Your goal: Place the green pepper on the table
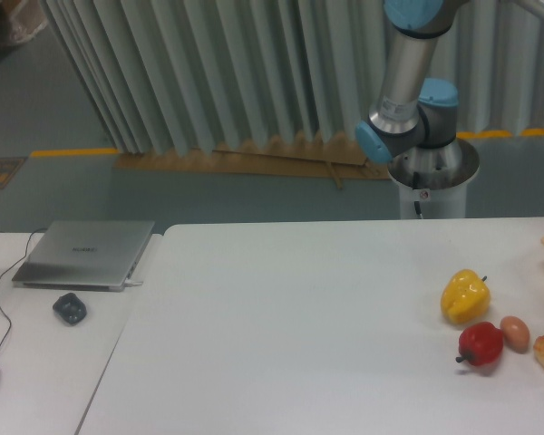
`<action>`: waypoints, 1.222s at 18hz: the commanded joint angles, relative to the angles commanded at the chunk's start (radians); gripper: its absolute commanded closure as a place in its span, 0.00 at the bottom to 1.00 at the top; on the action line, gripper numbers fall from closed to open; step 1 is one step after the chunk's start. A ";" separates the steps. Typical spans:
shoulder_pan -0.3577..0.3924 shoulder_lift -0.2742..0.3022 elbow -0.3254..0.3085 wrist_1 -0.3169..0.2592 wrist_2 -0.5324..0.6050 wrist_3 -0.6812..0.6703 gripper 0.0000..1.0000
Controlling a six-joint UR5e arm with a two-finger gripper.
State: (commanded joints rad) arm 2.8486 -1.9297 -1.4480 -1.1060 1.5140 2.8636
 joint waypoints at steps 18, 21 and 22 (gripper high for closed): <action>0.046 -0.090 -0.005 0.000 0.083 0.256 0.00; 0.049 -0.091 -0.005 0.000 0.083 0.263 0.00; 0.049 -0.089 -0.006 -0.002 0.083 0.263 0.00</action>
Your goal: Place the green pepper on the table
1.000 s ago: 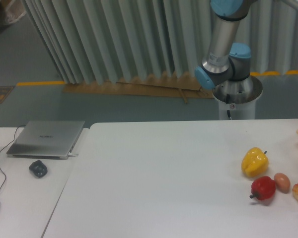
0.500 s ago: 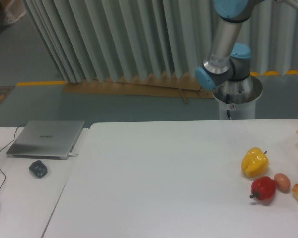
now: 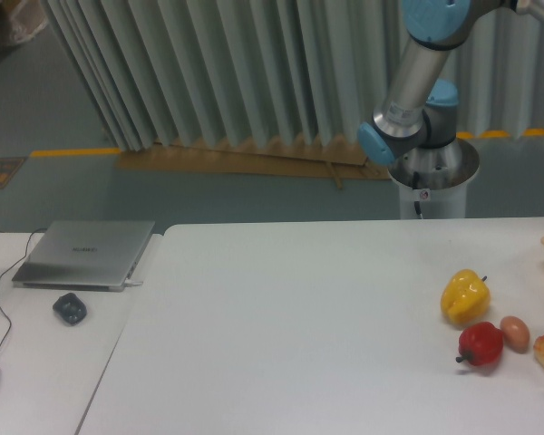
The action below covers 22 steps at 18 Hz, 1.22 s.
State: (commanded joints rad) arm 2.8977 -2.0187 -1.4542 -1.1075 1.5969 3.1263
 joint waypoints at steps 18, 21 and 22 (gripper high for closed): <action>0.044 -0.020 -0.038 0.000 -0.012 0.124 0.00; 0.044 -0.018 -0.057 0.000 -0.025 0.117 0.00; 0.043 -0.015 -0.063 0.000 -0.025 0.115 0.00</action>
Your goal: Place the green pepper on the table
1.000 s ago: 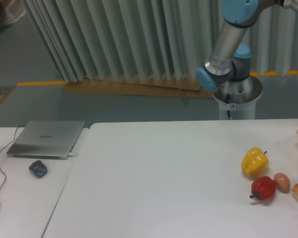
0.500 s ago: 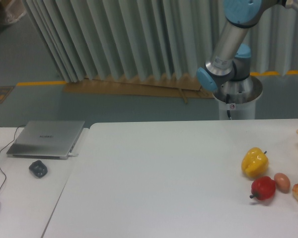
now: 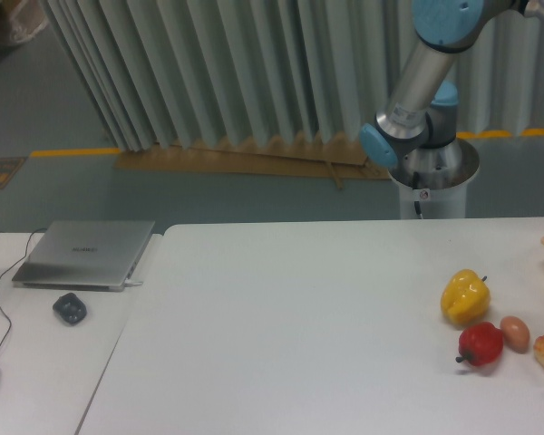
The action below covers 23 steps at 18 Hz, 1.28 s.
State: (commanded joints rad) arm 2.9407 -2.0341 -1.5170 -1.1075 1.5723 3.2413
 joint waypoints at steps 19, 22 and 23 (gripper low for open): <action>0.005 -0.002 -0.020 -0.003 -0.021 -0.020 0.66; 0.005 0.003 -0.022 -0.003 -0.021 -0.020 0.69; 0.005 0.008 -0.020 -0.006 -0.023 -0.020 0.69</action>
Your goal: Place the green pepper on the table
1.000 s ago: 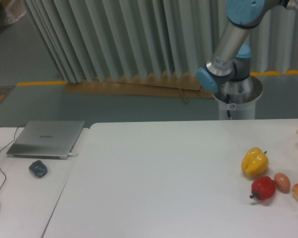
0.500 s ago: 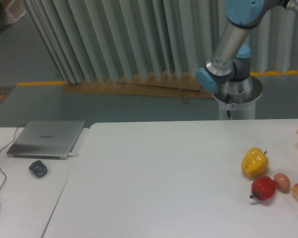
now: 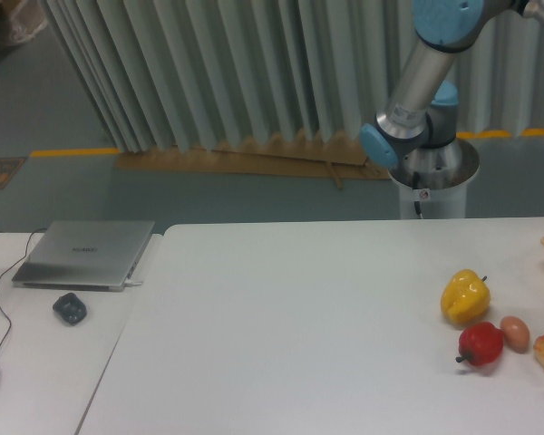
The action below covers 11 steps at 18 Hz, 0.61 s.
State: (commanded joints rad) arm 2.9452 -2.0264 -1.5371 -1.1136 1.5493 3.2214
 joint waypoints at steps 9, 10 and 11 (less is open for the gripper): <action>0.014 0.037 0.009 -0.080 -0.101 -0.018 0.71; 0.015 0.054 0.012 -0.097 -0.101 -0.024 0.71; 0.017 0.067 0.012 -0.110 -0.101 -0.041 0.71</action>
State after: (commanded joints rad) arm 2.9621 -1.9590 -1.5248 -1.2240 1.4481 3.1801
